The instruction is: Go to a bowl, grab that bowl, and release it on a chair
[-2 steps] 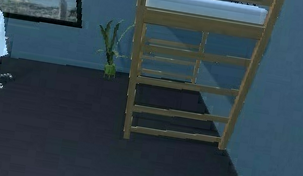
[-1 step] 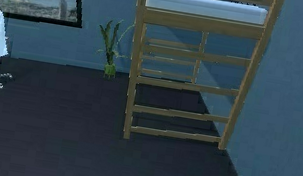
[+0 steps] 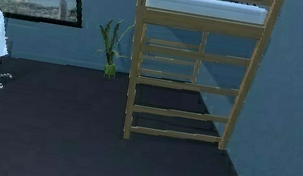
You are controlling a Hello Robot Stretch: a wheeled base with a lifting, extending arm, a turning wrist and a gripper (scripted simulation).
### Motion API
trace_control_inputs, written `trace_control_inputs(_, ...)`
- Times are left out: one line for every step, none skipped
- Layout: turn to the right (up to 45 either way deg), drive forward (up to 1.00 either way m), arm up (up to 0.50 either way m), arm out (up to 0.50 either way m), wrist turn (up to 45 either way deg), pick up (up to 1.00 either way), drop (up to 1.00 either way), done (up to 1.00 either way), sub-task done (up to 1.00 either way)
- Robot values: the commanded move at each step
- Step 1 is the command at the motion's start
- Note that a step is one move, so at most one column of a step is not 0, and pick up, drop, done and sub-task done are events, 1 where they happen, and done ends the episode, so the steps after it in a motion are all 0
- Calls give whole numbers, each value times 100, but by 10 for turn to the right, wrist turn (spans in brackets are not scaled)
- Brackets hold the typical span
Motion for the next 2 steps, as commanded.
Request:
trace_control_inputs(0,0,0,-30,0,0,0,0,0)
trace_control_inputs(-450,0,0,0,0,0,0,0,0)
